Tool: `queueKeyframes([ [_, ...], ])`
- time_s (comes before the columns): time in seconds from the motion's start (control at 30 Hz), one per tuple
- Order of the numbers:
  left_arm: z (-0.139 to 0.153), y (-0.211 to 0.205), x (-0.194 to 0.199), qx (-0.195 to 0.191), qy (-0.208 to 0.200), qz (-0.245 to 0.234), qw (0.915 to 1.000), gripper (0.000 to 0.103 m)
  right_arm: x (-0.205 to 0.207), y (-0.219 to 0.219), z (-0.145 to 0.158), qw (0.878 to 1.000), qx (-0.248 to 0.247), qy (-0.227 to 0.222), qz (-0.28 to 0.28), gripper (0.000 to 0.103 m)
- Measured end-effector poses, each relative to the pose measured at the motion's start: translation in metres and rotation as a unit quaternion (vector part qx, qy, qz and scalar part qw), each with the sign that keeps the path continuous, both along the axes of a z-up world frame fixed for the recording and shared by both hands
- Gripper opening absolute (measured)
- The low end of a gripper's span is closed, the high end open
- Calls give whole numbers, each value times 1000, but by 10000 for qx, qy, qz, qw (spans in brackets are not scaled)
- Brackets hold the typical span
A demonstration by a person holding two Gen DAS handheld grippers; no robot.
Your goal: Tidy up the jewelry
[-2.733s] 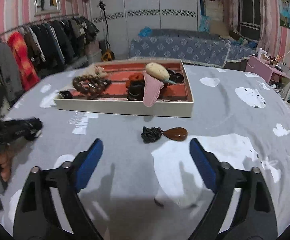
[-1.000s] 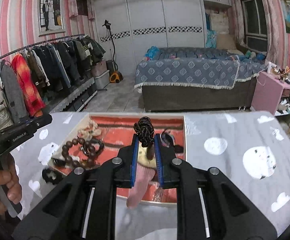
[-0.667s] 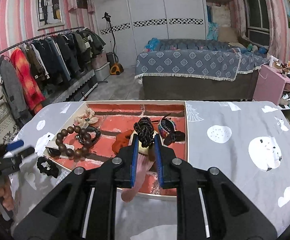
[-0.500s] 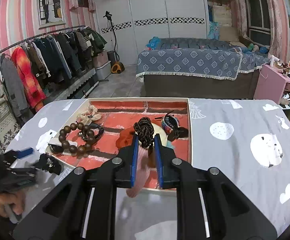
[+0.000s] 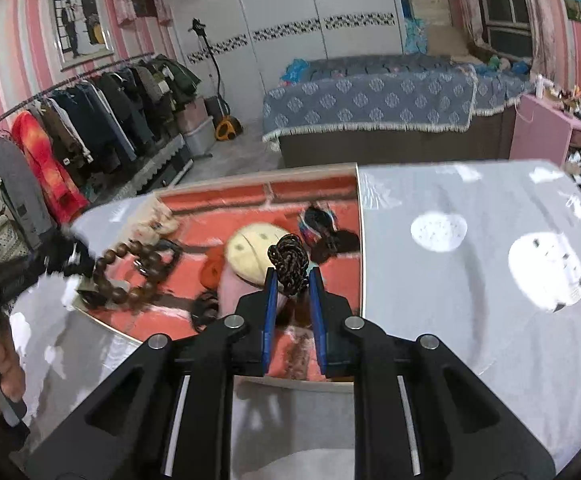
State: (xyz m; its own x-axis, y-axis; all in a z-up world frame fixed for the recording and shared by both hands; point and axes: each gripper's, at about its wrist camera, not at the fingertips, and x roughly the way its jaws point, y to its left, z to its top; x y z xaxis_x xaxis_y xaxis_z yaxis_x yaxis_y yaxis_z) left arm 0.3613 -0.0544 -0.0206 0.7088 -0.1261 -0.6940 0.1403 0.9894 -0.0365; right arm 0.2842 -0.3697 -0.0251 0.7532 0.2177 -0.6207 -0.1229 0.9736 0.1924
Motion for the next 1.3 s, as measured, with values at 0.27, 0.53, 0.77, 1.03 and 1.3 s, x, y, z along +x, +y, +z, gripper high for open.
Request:
queueKeyframes([
  [0.27, -20, -3, -12, -98, -377, 352, 9986, 80, 3, 0, -15, 9996, -186, 168, -97, 80],
  [0.53, 17, -2, -71, 609, -1264, 485, 9889, 99, -30, 17, 25, 9954, -829, -452, -143, 93],
  [0.77, 22, 32, -151, 584, -1790, 518, 9807, 99, -90, 29, 41, 9909, -958, -931, -181, 98],
  [1.03, -4, 39, -195, 626, -2513, 717, 9632, 99, -171, 45, 12, 9790, -1047, -1747, 7, 98],
  [1.3, 0, 31, -204, 776, -2784, 498, 9560, 99, -181, 38, 4, 9751, -902, -2008, -260, 98],
])
